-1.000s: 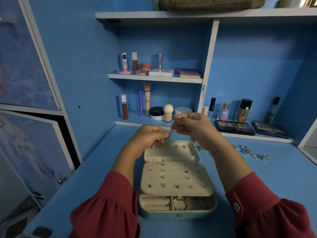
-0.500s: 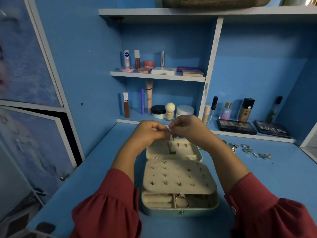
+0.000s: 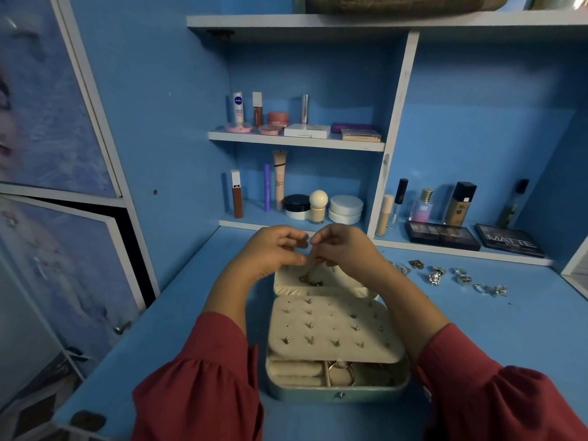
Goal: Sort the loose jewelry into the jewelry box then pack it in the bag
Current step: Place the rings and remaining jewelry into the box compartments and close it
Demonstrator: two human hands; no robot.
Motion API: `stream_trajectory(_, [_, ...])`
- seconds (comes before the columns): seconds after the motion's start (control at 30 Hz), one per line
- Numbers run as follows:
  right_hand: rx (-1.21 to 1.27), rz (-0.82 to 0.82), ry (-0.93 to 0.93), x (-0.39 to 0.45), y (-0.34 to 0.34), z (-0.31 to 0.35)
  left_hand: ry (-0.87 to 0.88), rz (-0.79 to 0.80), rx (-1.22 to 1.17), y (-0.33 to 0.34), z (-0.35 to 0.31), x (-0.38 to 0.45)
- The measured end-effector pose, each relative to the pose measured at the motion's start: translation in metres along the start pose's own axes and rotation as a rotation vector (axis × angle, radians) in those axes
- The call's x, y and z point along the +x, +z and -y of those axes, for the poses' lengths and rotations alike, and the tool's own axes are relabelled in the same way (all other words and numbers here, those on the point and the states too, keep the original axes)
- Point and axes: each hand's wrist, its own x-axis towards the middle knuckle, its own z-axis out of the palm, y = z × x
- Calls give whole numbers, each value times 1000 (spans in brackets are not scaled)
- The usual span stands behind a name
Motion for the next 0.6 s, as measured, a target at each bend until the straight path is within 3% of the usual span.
stream_trajectory(0.17, [135,37,-38,-2,-3,9,43,52,-112,9,-6,-2])
stream_trajectory(0.37, [278,71,-31,-5,-15,17,145,-70,-242,3,-11,-4])
stream_trajectory(0.5, [241,82,-50,-4,-17,18,172,-116,-403,-1,-11,-4])
stream_trajectory(0.6, [205,54,-67,-4,-15,20,141,-52,-352,1,-12,-4])
